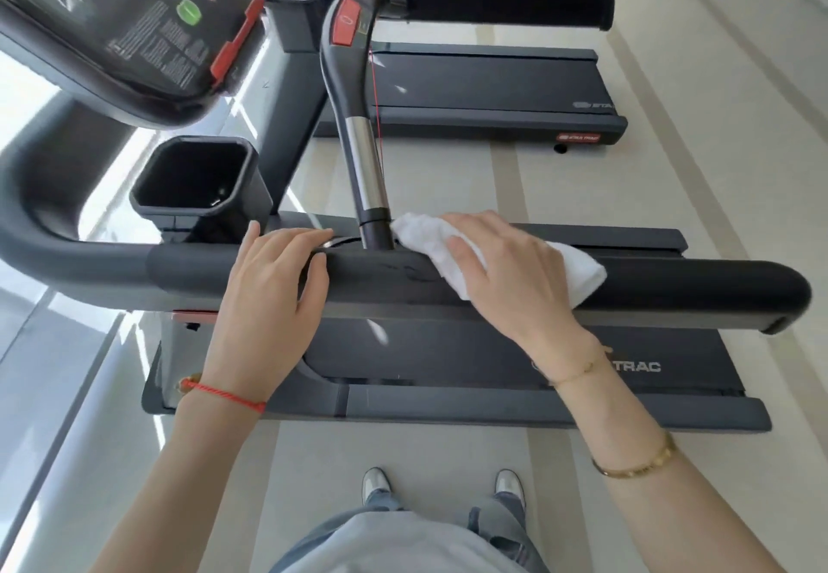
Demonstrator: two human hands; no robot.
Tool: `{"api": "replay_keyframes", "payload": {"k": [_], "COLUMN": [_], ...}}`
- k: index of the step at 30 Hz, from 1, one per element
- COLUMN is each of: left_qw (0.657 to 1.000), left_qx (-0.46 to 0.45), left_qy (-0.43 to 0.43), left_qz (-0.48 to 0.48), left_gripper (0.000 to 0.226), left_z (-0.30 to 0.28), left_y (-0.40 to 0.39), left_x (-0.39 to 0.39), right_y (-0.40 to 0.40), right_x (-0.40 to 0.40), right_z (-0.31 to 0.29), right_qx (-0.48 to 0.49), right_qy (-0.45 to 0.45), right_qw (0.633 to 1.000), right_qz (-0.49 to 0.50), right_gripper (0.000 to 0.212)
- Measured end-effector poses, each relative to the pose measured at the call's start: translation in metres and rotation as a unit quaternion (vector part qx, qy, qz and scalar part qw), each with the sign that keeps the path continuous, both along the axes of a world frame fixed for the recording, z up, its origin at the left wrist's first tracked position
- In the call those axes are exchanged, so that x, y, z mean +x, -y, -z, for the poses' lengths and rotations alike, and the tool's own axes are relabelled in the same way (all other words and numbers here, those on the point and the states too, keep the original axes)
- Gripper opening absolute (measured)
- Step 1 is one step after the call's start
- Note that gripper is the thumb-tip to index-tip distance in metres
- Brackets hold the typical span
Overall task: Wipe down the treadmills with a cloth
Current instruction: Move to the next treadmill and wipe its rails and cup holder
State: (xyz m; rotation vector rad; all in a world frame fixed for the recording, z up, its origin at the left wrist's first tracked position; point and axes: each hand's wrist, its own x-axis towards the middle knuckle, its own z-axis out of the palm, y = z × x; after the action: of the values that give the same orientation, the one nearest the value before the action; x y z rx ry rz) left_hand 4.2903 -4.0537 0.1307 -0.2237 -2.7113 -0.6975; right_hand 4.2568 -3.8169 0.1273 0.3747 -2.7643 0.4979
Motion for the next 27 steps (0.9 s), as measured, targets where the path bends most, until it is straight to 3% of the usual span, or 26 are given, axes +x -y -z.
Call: {"api": "replay_keyframes", "payload": {"k": [4, 7, 14, 20, 23, 27], "left_qw": [1.000, 1.000, 0.998, 0.997, 0.998, 0.999], "left_qx": [-0.001, 0.000, 0.003, 0.001, -0.004, -0.003], "left_qy": [0.015, 0.016, 0.022, 0.026, 0.024, 0.020], "left_qz": [0.010, 0.023, 0.060, 0.066, 0.057, 0.044], "left_gripper": [0.029, 0.028, 0.026, 0.019, 0.021, 0.025], "left_z": [0.003, 0.003, 0.002, 0.003, 0.004, 0.006], "left_y": [0.025, 0.032, 0.017, -0.004, -0.007, -0.009], "left_x": [-0.003, -0.005, -0.010, -0.010, -0.008, -0.005], "right_y": [0.067, 0.052, 0.020, 0.074, 0.043, -0.001], "right_x": [0.001, 0.005, 0.005, 0.021, 0.023, 0.016], "right_z": [0.004, 0.010, 0.016, 0.034, 0.035, 0.026], "right_qx": [0.000, -0.009, -0.013, -0.008, 0.010, -0.001], "right_qy": [-0.034, -0.071, -0.111, -0.141, -0.158, -0.145], "right_qw": [0.998, 0.997, 0.985, 0.989, 0.987, 0.988], "right_qz": [-0.044, -0.038, 0.133, 0.041, 0.011, 0.044], "right_gripper": [0.032, 0.030, 0.024, 0.028, 0.028, 0.029]}}
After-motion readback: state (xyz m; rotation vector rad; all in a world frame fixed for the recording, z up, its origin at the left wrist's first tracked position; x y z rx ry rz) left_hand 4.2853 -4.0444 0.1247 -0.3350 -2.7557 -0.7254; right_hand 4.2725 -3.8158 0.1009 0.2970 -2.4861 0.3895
